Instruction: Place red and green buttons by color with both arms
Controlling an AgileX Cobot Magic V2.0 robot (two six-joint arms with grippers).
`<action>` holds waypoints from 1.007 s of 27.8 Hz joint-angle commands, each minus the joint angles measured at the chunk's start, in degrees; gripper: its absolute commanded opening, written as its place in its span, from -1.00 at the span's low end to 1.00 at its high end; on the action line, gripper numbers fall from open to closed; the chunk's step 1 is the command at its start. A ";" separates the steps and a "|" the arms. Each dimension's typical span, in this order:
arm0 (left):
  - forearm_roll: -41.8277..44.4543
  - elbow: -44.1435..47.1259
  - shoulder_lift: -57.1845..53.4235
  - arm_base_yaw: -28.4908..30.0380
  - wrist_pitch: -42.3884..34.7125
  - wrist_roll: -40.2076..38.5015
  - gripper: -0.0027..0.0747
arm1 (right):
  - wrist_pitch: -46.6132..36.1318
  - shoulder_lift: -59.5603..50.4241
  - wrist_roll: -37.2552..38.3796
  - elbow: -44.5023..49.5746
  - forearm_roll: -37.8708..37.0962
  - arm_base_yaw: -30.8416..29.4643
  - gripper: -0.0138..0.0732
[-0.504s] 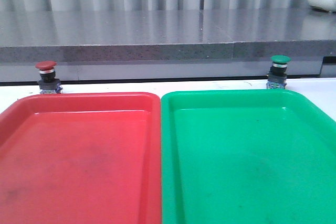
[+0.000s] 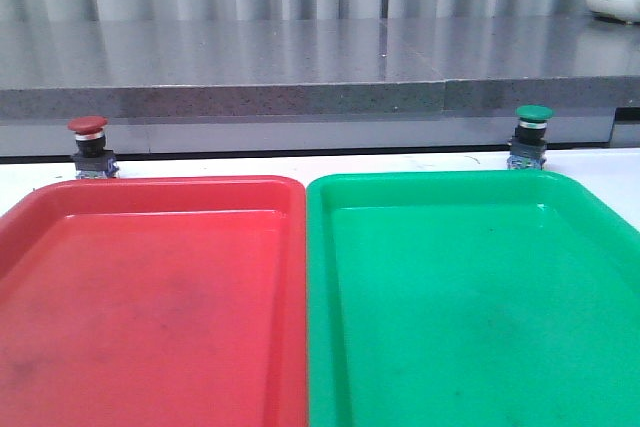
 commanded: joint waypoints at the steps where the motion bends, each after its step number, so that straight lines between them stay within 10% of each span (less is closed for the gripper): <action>1: -0.46 1.41 -0.86 0.04 -4.96 -0.57 -0.98 | -5.29 -0.95 0.09 -0.63 0.00 -0.36 -0.84; 13: -0.47 -7.78 -0.54 -0.08 -5.94 -0.57 -0.98 | 2.48 -0.95 0.02 -8.92 0.00 -0.36 -0.84; 28: -0.47 -41.43 28.11 -0.08 26.20 -0.57 -0.98 | 25.08 20.88 -2.88 -36.09 0.00 -0.36 -0.84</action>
